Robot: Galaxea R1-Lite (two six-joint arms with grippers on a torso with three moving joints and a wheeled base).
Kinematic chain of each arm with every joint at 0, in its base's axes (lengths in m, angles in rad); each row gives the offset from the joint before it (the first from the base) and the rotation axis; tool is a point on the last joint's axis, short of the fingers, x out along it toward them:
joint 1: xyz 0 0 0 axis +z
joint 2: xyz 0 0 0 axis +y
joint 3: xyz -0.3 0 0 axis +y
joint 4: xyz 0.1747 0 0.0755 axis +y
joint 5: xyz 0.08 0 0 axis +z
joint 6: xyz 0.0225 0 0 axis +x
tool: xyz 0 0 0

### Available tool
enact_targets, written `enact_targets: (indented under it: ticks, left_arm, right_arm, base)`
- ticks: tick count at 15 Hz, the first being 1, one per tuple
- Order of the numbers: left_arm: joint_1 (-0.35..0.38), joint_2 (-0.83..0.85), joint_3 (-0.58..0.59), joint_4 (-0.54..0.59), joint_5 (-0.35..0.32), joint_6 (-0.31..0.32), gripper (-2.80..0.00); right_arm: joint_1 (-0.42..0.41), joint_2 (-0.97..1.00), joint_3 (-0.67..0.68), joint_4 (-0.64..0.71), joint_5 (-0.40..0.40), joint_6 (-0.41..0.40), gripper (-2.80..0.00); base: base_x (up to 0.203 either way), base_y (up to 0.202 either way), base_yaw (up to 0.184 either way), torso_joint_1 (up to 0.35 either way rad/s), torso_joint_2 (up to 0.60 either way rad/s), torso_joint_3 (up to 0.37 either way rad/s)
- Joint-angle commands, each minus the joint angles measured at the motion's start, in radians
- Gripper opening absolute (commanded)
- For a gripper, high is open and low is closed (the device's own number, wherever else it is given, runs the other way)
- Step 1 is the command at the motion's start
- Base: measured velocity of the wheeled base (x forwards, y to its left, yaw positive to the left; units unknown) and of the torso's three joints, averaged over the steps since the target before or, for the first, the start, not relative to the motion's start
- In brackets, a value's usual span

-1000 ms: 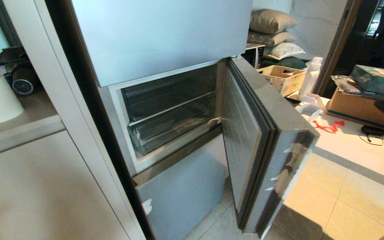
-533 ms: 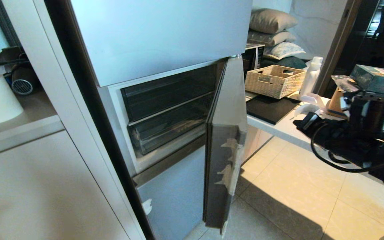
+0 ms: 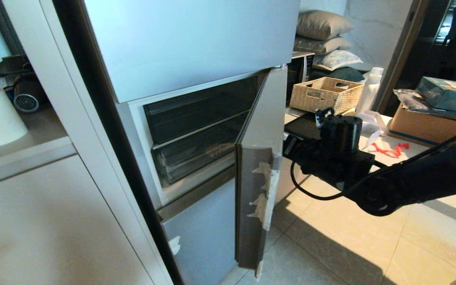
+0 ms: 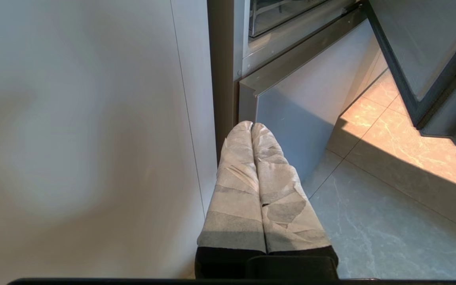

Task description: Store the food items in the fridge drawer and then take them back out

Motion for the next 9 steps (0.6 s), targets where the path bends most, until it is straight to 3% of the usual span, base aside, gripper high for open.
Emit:
enact_targets:
  ticks: [1,3,8,9]
  left_arm:
    - [0.000,0.000,0.001,0.001,-0.001,0.000,-2.80]
    - [0.000,0.000,0.001,0.001,-0.001,0.000,-2.80]
    - [0.000,0.000,0.001,0.001,-0.001,0.000,-2.80]
    - [0.000,0.000,0.001,0.001,-0.001,0.000,-2.80]
  right_arm:
    - [0.053,0.108,-0.101,-0.003,-0.001,0.000,-2.80]
    - [0.072,0.175,-0.197,0.001,-0.001,-0.023,-2.80]
    - [0.117,0.481,-0.729,0.030,0.049,-0.057,-2.80]
    - [0.120,0.509,-0.787,0.031,0.075,-0.057,-2.80]
  base:
    - [0.000,0.000,0.000,0.000,0.00,0.000]
    - [0.000,0.000,0.000,0.000,0.00,0.000]
    - [0.000,0.000,0.000,0.000,0.00,0.000]
    - [0.000,0.000,0.000,0.000,0.00,0.000]
